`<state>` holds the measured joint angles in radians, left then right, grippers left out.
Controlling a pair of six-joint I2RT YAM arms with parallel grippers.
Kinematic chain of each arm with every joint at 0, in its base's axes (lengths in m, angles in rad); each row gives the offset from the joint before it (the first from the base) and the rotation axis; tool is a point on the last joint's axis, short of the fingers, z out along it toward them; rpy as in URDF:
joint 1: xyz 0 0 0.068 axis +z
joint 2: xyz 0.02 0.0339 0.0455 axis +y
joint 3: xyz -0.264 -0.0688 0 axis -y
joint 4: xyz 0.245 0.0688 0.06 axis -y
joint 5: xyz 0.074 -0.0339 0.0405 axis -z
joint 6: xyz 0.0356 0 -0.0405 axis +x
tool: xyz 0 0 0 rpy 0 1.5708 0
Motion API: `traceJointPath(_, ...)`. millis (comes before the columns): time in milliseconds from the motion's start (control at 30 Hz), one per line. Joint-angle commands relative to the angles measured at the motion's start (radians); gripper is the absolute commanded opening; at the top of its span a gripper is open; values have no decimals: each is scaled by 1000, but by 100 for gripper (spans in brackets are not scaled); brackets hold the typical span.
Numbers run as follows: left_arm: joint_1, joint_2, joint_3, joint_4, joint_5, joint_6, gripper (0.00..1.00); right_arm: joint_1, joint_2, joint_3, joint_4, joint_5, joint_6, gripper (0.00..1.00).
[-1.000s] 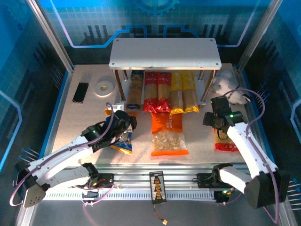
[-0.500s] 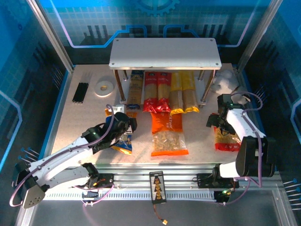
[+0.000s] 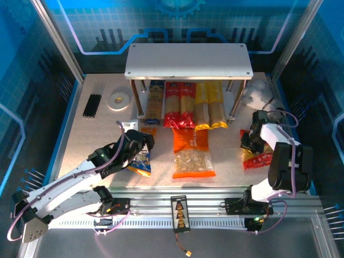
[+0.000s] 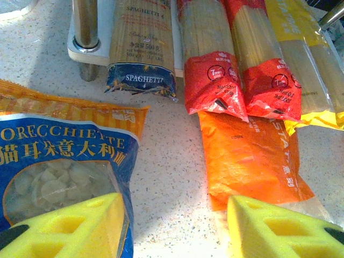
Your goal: Place and organize the pasta boxes and bags onto the shelf
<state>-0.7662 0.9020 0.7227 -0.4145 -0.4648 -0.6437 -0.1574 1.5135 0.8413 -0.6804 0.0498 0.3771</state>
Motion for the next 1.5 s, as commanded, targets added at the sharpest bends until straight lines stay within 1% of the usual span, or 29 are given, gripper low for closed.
traceJointPath(0, -5, -11, -2, -23, -26, 23, 54, 48, 25, -73, 8, -202, 16, 23)
traceJointPath(67, -6, -11, -1, -21, -24, 22, 54, 82, 1, -77, -5, -199, 23, 23)
traceJointPath(167, -6, -11, 0, -22, -21, 21, 54, 131, -43, -89, -22, -205, 40, 21)
traceJointPath(400, -7, -18, -6, -18, -18, 17, 54, 247, -137, -120, -56, -218, 91, 22)
traceJointPath(500, -5, -18, -9, -14, -14, 18, 54, 255, -152, -141, -29, -255, 107, 22)
traceJointPath(667, -5, -21, -16, -18, -15, 12, 54, 261, -166, -162, 65, -397, 151, 21)
traceJointPath(800, -6, -23, -16, -27, -20, 11, 54, 262, -191, -149, 73, -435, 164, 22)
traceJointPath(833, -6, -23, -16, -29, -21, 12, 54, 263, -203, -144, 60, -430, 159, 26)
traceJointPath(867, -5, -23, -16, -30, -21, 11, 54, 263, -222, -135, 33, -411, 150, 38)
traceJointPath(900, -6, -23, -17, -30, -20, 11, 54, 265, -246, -123, -1, -381, 140, 46)
traceJointPath(967, -5, -20, -18, -27, -16, 10, 54, 270, -300, -98, -71, -315, 121, 51)
traceJointPath(1033, -6, -16, -19, -22, -11, 9, 54, 277, -359, -71, -141, -245, 108, 59)
traceJointPath(1100, -6, -9, -20, -17, -7, 7, 54, 291, -419, -43, -209, -164, 102, 63)
traceJointPath(1167, -6, -1, -20, -10, -1, 4, 54, 311, -452, -28, -258, -73, 111, 73)
traceJointPath(1233, -6, 7, -20, -2, 7, 2, 54, 326, -457, -31, -254, -49, 123, 80)
traceJointPath(1267, -7, 11, -19, -1, 12, 2, 54, 334, -447, -33, -252, -27, 131, 83)
traceJointPath(1333, -7, 18, -16, -4, 18, 1, 54, 342, -417, -40, -243, 10, 132, 84)
traceJointPath(1467, -6, 17, -16, -9, 23, -2, 54, 374, -321, -40, -242, 122, 146, 85)
